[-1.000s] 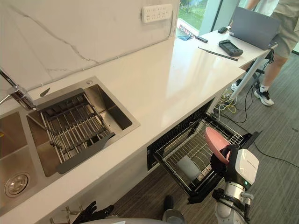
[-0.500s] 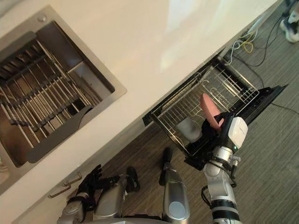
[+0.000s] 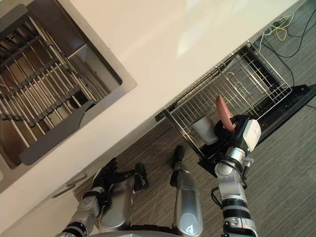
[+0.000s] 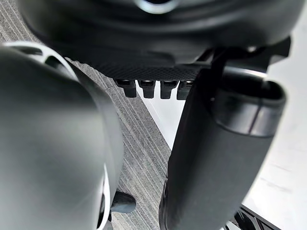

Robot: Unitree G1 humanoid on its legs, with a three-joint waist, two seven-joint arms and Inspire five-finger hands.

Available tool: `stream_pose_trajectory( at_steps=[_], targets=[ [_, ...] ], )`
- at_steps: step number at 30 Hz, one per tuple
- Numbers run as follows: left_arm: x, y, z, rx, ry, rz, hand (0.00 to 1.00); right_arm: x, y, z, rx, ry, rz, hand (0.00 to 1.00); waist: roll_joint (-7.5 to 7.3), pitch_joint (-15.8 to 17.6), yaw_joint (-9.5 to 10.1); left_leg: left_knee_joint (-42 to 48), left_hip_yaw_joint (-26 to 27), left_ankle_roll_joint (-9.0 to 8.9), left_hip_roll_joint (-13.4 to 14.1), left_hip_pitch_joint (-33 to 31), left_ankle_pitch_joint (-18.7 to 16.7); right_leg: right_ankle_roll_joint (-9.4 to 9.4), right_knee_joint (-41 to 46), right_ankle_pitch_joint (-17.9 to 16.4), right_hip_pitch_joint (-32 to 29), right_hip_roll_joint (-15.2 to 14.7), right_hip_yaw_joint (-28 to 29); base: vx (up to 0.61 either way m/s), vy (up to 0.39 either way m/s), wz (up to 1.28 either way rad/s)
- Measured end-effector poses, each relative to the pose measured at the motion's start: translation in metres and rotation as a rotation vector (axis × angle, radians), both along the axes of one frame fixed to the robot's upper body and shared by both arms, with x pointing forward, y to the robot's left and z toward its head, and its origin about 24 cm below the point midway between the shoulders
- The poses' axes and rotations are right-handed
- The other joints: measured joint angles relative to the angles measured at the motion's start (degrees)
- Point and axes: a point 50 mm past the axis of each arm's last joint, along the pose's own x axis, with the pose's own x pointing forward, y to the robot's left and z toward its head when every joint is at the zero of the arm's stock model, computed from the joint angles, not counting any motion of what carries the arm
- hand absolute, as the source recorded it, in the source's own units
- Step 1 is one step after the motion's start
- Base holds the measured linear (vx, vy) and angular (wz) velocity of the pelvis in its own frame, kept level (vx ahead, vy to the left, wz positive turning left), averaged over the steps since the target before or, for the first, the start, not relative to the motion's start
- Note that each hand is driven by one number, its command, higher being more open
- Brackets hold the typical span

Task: Walk over to the sink, pick up the cup, carry it to the dishwasher, place the cup inside the dishwasher, then close the dishwasher door

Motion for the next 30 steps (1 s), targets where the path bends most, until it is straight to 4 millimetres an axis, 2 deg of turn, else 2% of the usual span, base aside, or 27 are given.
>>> stream_pose_trajectory(
  at_steps=[6, 7, 17, 26, 30],
  targets=[
    [0.012, -0.005, 0.005, -0.011, -0.019, -0.012, 1.0, 0.01, -0.002, 0.004, -0.008, 0.014, -0.021, 0.0, 0.01, 0.0, 1.46, 0.8, -1.1, -0.48, 0.7, -1.0, -0.1, -0.38, 2.5, -1.8, -1.1, -0.2, -1.4, 0.04, -0.05, 0.09],
    [0.012, -0.005, 0.006, -0.011, -0.02, -0.012, 1.0, 0.012, -0.002, 0.006, -0.008, 0.011, -0.021, 1.0, 0.01, 0.0, 1.49, 0.8, -1.2, -0.49, 0.7, -1.0, -0.1, -0.38, 2.6, -1.9, -1.1, -0.2, -1.5, 0.02, -0.033, 0.07],
    [0.023, -0.013, 0.011, -0.031, -0.043, -0.023, 1.0, 0.024, -0.004, 0.018, -0.005, -0.014, -0.044, 1.0, 0.02, 0.0, 2.65, 2.1, -1.9, -1.22, 1.5, -1.6, -0.5, -1.04, 5.1, -4.1, -1.7, -0.7, -3.7, 0.01, -0.015, 0.03],
    [0.026, -0.02, 0.014, -0.051, -0.058, -0.029, 1.0, 0.024, -0.003, 0.019, 0.01, -0.041, -0.028, 1.0, 0.07, -0.1, 2.79, 2.2, -2.1, -1.53, 2.1, -1.5, -0.5, -1.28, 6.3, -4.6, -1.7, -0.6, -4.5, 0.03, -0.014, 0.02],
    [0.025, -0.023, 0.013, -0.062, -0.056, -0.03, 1.0, 0.017, 0.003, 0.026, 0.043, -0.118, -0.008, 1.0, 0.03, -0.3, 2.77, 1.8, -2.0, -1.63, 2.1, -0.6, -0.5, -1.26, 6.2, -4.6, -1.0, -0.5, -4.4, 0.0, 0.0, 0.0]
  ],
)
